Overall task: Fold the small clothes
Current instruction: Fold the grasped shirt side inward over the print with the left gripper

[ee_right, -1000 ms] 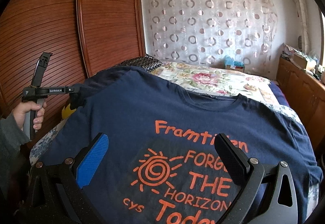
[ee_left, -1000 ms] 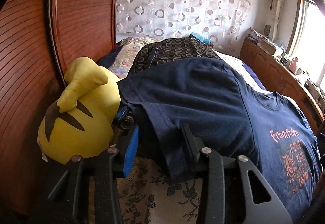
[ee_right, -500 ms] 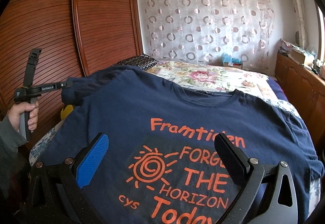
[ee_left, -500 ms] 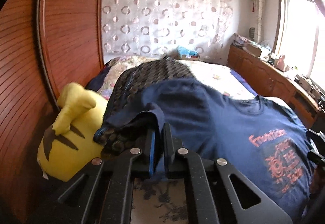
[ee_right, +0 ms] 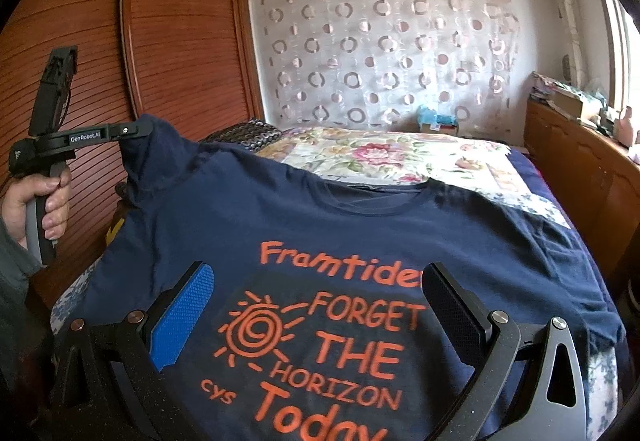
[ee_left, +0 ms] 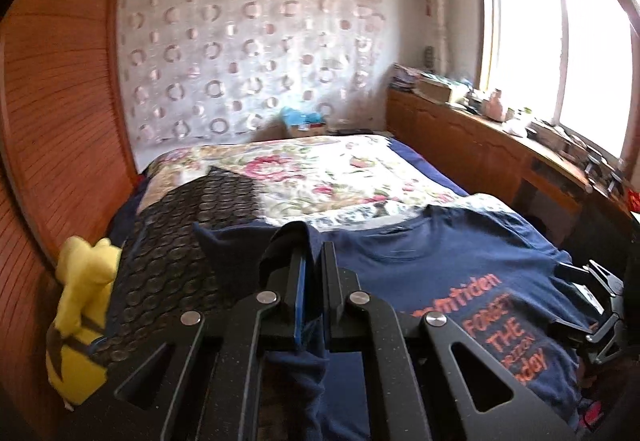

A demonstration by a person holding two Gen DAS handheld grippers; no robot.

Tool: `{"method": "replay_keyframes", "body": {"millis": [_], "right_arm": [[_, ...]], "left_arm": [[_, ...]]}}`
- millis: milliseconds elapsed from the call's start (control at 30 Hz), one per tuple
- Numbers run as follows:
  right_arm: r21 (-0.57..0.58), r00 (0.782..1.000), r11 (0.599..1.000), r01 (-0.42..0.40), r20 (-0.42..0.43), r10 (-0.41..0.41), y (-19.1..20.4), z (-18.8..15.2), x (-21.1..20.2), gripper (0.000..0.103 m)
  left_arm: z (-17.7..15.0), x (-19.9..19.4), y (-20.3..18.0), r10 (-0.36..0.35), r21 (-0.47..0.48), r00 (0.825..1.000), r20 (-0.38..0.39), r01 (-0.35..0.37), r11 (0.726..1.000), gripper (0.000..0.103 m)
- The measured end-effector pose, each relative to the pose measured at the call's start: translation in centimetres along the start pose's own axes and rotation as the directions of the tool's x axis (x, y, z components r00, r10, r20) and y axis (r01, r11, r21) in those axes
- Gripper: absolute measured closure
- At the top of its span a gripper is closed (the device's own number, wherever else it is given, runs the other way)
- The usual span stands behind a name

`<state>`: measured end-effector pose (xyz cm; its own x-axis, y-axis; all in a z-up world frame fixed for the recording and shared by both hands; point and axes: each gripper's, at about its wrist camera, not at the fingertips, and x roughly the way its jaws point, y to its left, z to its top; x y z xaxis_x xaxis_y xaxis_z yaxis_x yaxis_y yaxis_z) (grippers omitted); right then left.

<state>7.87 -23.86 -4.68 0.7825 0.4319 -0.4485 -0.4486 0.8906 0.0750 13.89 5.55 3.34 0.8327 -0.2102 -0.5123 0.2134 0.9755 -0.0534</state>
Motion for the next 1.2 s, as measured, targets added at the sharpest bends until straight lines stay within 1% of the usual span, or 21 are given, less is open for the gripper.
{"method": "replay_keyframes", "body": {"millis": [67, 133, 200, 233, 300, 400, 500, 533, 600, 700, 800, 867, 933, 1033, 1100, 1167, 1200], "right_arm": [[0.002, 1.000, 1.000, 0.006, 0.001, -0.006, 0.1, -0.1, -0.1, 0.000], [0.004, 1.000, 1.000, 0.009, 0.000, -0.009, 0.3, -0.2, -0.2, 0.000], [0.004, 1.000, 1.000, 0.012, -0.002, -0.012, 0.5, -0.4, -0.1, 0.000], [0.005, 1.000, 1.000, 0.014, -0.005, -0.014, 0.6, -0.4, 0.0, 0.000], [0.004, 1.000, 1.000, 0.017, -0.009, -0.017, 0.7, -0.4, 0.2, 0.000], [0.006, 1.000, 1.000, 0.019, -0.013, -0.019, 0.7, -0.2, 0.4, 0.000], [0.001, 1.000, 1.000, 0.012, -0.019, -0.012, 0.7, 0.1, 0.6, 0.000], [-0.006, 1.000, 1.000, 0.008, -0.023, -0.009, 0.8, 0.1, 0.8, 0.000], [-0.024, 0.999, 1.000, -0.007, -0.031, 0.006, 1.0, 0.4, 1.3, 0.001], [-0.049, 0.998, 0.998, -0.048, -0.053, 0.046, 1.3, 1.1, 2.4, 0.005], [-0.074, 0.992, 0.992, -0.098, -0.082, 0.092, 1.7, 1.9, 3.9, 0.011], [-0.083, 0.987, 0.987, -0.134, -0.105, 0.125, 1.9, 2.7, 5.2, 0.017], [-0.084, 0.980, 0.982, -0.169, -0.124, 0.158, 2.0, 3.6, 6.6, 0.021], [-0.073, 0.964, 0.971, -0.228, -0.156, 0.215, 2.3, 4.5, 8.8, 0.031], [-0.079, 0.951, 0.962, -0.263, -0.191, 0.244, 2.7, 5.0, 10.9, 0.035], [-0.081, 0.937, 0.953, -0.291, -0.223, 0.267, 3.0, 5.1, 12.6, 0.049], [-0.087, 0.929, 0.946, -0.311, -0.239, 0.283, 3.4, 5.2, 13.6, 0.052]], "left_arm": [[-0.2, 0.3, -1.0, -0.025, 0.005, 1.000, -0.018, 0.025, 1.000, 0.096], [-0.6, 0.6, -1.6, -0.039, 0.011, 0.999, -0.035, 0.039, 0.999, 0.090], [-1.3, 0.6, -1.9, -0.047, 0.021, 0.998, -0.048, 0.048, 0.999, 0.080], [-1.5, 0.6, -2.3, -0.050, 0.023, 0.997, -0.052, 0.051, 0.998, 0.077], [-1.8, 0.2, -2.3, -0.063, 0.019, 0.996, -0.059, 0.064, 0.998, 0.065], [-2.2, -0.8, -2.5, -0.078, 0.016, 0.996, -0.047, 0.079, 0.997, 0.058], [-2.3, -1.7, -2.7, -0.063, 0.018, 0.998, -0.030, 0.063, 0.998, 0.042], [-2.6, -2.1, -2.4, -0.062, 0.012, 0.998, -0.024, 0.062, 0.998, 0.040], [-2.8, -2.6, -1.8, -0.059, -0.004, 0.998, -0.016, 0.059, 0.998, 0.033], [-3.2, -2.9, -0.7, -0.032, -0.027, 0.999, -0.008, 0.032, 0.999, 0.029], [-3.4, -2.8, 0.4, 0.014, -0.043, 1.000, -0.003, -0.015, 0.999, 0.029], [-3.4, -2.6, 1.1, 0.026, -0.051, 1.000, -0.008, -0.026, 0.998, 0.029], [-3.6, -2.5, 1.6, 0.035, -0.058, 0.999, -0.009, -0.036, 0.998, 0.029], [-3.9, -2.0, 2.1, 0.052, -0.062, 0.999, -0.014, -0.053, 0.997, 0.029], [-4.1, -1.6, 2.5, 0.059, -0.069, 0.998, -0.018, -0.060, 0.996, 0.029], [-4.5, -1.4, 2.9, 0.061, -0.082, 0.998, -0.023, -0.062, 0.995, 0.029], [-4.7, -1.4, 3.0, 0.061, -0.086, 0.998, -0.027, -0.063, 0.994, 0.029]]}}
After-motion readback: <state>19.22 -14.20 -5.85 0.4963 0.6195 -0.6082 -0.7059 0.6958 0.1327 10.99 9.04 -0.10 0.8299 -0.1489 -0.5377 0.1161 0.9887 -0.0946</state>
